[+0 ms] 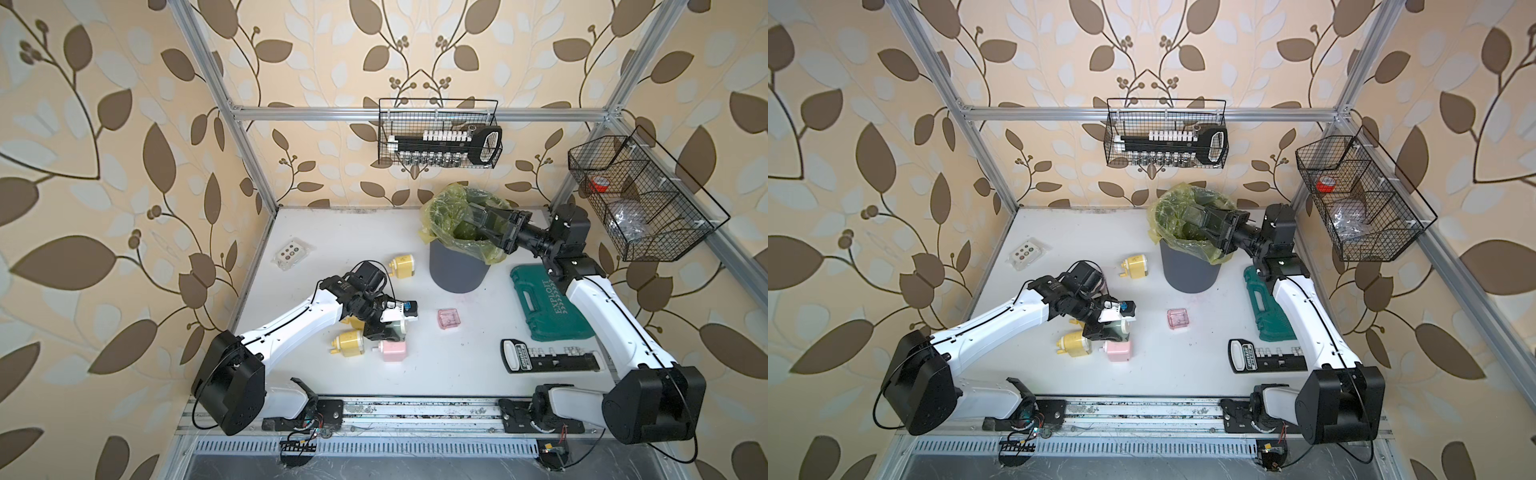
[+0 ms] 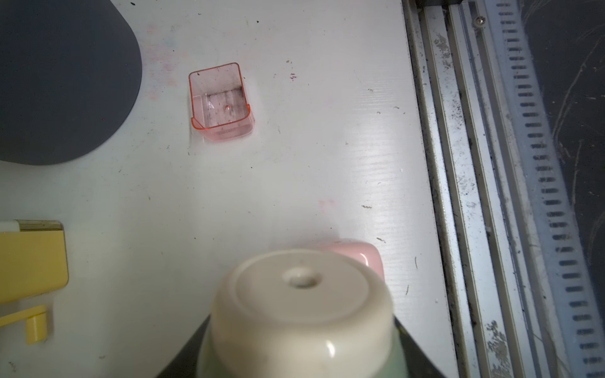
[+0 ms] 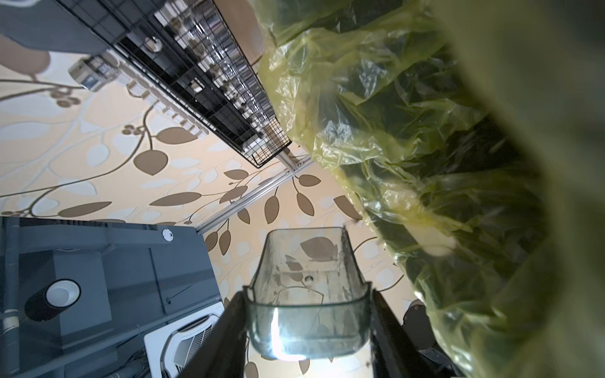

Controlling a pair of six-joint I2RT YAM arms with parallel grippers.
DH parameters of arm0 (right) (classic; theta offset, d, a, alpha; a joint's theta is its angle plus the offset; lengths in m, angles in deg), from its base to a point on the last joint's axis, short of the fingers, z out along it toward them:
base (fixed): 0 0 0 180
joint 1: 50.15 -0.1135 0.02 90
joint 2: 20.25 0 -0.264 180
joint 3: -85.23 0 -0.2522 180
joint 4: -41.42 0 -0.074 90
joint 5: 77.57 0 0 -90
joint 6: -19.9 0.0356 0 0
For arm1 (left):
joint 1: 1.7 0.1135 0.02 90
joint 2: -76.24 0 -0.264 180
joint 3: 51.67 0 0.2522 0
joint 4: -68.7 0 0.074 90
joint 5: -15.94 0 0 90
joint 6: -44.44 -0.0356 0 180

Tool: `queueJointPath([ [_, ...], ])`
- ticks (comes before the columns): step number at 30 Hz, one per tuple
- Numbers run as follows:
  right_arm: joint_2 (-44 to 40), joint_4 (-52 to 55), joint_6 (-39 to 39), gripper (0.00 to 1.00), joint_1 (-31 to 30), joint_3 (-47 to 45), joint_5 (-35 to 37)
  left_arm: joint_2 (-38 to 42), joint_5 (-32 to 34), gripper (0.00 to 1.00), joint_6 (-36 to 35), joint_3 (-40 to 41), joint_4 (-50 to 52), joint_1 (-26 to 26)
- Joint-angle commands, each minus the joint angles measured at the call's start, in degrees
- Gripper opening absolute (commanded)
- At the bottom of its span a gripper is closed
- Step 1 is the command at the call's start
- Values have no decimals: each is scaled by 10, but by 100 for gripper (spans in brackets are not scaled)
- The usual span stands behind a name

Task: Take out the pencil sharpener tray and clean the shavings
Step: Pour the shavings into the trash bin.

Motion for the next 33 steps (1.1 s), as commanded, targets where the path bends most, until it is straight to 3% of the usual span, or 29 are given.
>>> queueJointPath([
  [1, 12, 40, -41, 0, 3, 31, -56, -2, -3, 0, 0, -3, -2, -4],
  [3, 1, -86, 33, 0, -8, -1, -36, -4, -5, 0, 1, -8, 7, -4],
  [6, 7, 100, -93, 0, 5, 50, -49, -3, -4, 0, 0, 0, -5, -4],
  [8, 3, 28, -71, 0, 2, 36, -58, -7, -3, 0, 0, -7, 6, -4],
  [11, 16, 112, -138, 0, 9, 50, -65, -5, -4, 0, -1, 1, -6, -5],
  [13, 21, 26, -120, 0, 4, 44, -84, -9, -2, 0, 0, -7, 5, -5],
  [15, 31, 116, -187, 0, 8, 69, -72, -9, -3, 0, -2, -3, 2, -6],
  [16, 40, 122, -184, 0, 14, 70, -95, -10, -1, 0, -2, -4, -2, -6],
  [18, 37, 16, -138, 0, 8, 55, -107, -13, 0, 0, -1, -12, 11, -5],
  [20, 43, 138, -206, 0, 14, 79, -94, -11, 0, 0, -4, -7, 3, -5],
  [23, 33, 45, -185, 0, 11, 65, -107, -20, 4, 0, -6, -23, 12, -5],
  [27, 6, 63, -330, 0, 14, 82, -75, -45, 12, 0, -24, -48, 20, -4],
  [33, -94, 107, -610, 0, 4, 51, 22, -124, 30, 0, -45, -111, 52, -4],
])
